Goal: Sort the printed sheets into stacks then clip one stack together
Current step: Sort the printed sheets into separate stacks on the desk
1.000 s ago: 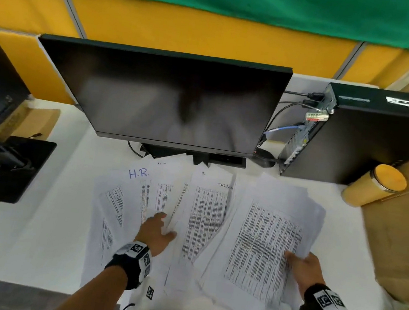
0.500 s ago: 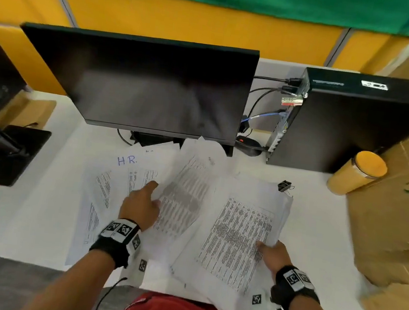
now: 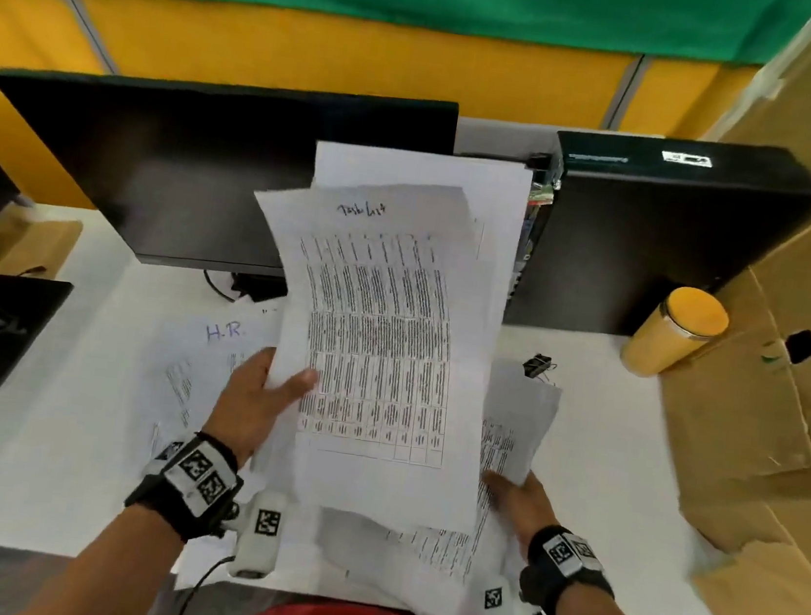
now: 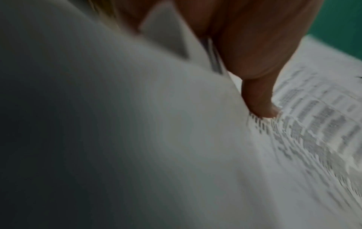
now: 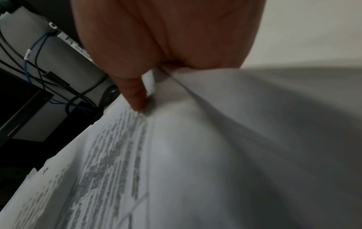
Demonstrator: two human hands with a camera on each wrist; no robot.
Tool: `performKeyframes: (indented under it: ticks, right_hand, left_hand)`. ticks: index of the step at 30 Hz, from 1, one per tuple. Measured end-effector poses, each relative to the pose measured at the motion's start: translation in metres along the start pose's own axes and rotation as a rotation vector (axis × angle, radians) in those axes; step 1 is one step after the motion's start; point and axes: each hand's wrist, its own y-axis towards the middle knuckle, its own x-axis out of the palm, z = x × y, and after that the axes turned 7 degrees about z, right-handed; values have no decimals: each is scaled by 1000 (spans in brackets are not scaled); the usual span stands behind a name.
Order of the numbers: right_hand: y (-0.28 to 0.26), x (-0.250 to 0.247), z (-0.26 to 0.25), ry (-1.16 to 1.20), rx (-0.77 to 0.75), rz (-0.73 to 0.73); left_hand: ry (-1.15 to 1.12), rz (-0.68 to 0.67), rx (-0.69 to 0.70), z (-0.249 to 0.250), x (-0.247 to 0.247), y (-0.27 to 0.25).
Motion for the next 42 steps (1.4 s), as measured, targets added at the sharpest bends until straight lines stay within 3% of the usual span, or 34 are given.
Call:
performKeyframes:
  ticks: [3,7,10,14,17,20,24,27,29,31,36,42]
  right_hand:
    - [3,-6,6,192,81,-72]
    - [-2,-12,4,325,140,-62]
    - [-12,-10,-2,235,120,-95]
    - [3,-6,13,57,82,-33]
    - [13,-5,23,-13,73,2]
    - [18,-4,24,-34,59,8]
    - [26,-5,25,-46,72,25]
    - [33,-4,28,-71,73,32]
    - [34,-3,28,-79,71,46]
    - [33,-3,27,-72,67,46]
    - [31,-2,26,-67,71,65]
    - [32,0,26,-93,79,86]
  left_hand:
    - [11,-164,-177,-35,33,-3]
    - [443,-313,-197,-84,67,-1]
    - [477,-370,-282,-104,83,-3]
    - [573,-444,-183,-113,93,-3]
    - [609,-377,-76,-112,88,2]
    - [664,-226,-36,-119,60,12]
    - [746,26,-81,-143,-1,31]
    - [784,201,-307,-153,-45,42]
    - [825,223,-467,-154,-61,44]
    - [796,212,-515,-152,-62,45]
    - [418,177,-507,-155,-48,42]
    - [558,228,-369,-136,-30,33]
